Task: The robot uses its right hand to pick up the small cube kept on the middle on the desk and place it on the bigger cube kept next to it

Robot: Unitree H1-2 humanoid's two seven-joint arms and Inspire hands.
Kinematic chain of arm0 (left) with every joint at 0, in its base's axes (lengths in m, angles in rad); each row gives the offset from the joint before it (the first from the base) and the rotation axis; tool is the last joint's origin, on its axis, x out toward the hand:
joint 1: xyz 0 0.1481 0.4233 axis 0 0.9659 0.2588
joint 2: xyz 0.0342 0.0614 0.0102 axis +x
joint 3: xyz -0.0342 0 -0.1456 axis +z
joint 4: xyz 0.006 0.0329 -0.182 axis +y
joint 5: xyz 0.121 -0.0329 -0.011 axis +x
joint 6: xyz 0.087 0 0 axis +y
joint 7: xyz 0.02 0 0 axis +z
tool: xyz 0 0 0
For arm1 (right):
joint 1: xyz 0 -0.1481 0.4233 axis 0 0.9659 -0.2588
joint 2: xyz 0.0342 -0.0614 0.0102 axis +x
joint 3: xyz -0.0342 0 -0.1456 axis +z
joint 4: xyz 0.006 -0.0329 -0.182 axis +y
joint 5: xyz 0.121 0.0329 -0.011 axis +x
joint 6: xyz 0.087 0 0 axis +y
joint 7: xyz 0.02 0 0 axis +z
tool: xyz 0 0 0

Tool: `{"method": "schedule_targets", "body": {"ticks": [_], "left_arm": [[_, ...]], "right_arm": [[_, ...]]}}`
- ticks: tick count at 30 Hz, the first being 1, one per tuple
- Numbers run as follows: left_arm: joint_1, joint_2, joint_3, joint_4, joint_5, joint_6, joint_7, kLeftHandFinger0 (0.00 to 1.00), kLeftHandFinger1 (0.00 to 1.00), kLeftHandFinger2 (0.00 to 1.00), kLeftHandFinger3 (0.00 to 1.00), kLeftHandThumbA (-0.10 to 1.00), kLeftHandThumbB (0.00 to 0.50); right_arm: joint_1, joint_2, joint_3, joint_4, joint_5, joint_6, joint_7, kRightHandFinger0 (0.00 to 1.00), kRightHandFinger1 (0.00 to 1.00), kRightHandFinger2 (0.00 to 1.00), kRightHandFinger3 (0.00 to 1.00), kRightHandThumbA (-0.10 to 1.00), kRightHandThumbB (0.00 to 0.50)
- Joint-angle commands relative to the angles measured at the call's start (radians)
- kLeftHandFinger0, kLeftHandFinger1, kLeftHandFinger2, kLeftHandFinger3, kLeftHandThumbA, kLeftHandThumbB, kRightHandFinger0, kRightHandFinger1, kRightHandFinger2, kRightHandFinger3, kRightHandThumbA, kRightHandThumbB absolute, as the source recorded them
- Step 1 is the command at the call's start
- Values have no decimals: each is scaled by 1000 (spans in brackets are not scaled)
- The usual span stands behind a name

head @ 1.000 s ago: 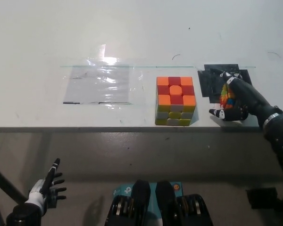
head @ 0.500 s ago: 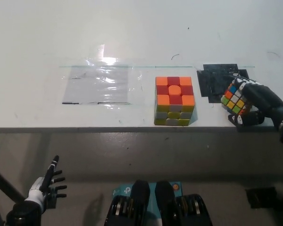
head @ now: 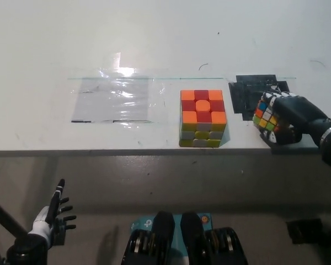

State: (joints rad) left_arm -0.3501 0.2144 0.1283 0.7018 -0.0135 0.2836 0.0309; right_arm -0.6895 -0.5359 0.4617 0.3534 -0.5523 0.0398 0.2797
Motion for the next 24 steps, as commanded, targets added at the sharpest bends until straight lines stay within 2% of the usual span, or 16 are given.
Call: {"method": "schedule_targets", "body": {"ticks": [1,2,5,6,7,8,9,10,11,12,14,15,17,19,21,24], "left_arm": [[-36,26,13,-4,-8,-28,6,718,784,865,880,1000,19],[-38,26,15,1,-11,-31,6,720,785,865,882,1000,20],[-36,26,16,2,-14,-40,1,747,802,881,898,1000,6],[-36,26,16,2,-14,-41,1,748,803,881,899,1000,6],[-35,25,17,0,-14,-39,4,731,778,864,894,1000,11],[-35,24,17,0,-13,-43,8,711,754,839,884,1000,2],[-35,23,17,3,-11,-48,13,708,750,835,882,998,0],[-34,23,18,1,-12,-51,11,708,750,834,880,996,0],[-33,24,19,1,-17,-53,5,731,771,853,892,999,0],[-34,24,18,2,-15,-53,6,716,758,838,891,1000,0],[-34,25,17,1,-14,-48,8,720,766,847,898,1000,0],[-34,21,24,-3,-19,-43,14,692,735,818,884,996,0],[-32,21,20,-7,-13,-47,19,700,739,815,880,995,0],[-34,20,21,1,-12,-56,23,673,712,797,880,995,0],[-33,20,20,3,-12,-66,21,648,686,785,868,995,0],[-30,23,13,0,-7,-71,15,700,727,819,881,1000,0]], "right_arm": [[-8,2,24,30,-87,-92,-70,9,89,336,1000,-23,0],[-6,4,21,36,-96,-108,-96,0,48,284,1000,-97,0],[-4,8,20,67,-129,-184,-188,0,74,242,1000,-100,0],[-5,9,18,71,-132,-192,-195,0,132,304,1000,-100,0],[-7,11,19,82,-141,-198,-206,5,187,333,953,-100,0],[-11,15,24,103,-159,-211,-235,38,235,373,599,-100,0],[-17,18,30,127,-181,-226,-271,18,201,314,468,-100,0],[-18,20,34,140,-196,-232,-294,1,130,238,244,-100,1],[-19,27,31,166,-204,-269,-355,0,81,194,105,-100,0],[-19,29,30,169,-207,-269,-357,0,127,257,67,-100,0],[-15,40,23,177,-221,-267,-395,0,180,360,66,-100,0],[-13,42,21,167,-221,-252,-381,38,233,399,109,-100,0],[-11,49,10,171,-208,-265,-390,1,196,372,60,-100,6],[-10,51,6,176,-209,-273,-399,0,189,374,66,-100,6],[-11,50,8,192,-220,-311,-442,0,187,378,33,-100,35],[-11,49,9,201,-233,-330,-471,35,239,413,37,-100,73]]}}
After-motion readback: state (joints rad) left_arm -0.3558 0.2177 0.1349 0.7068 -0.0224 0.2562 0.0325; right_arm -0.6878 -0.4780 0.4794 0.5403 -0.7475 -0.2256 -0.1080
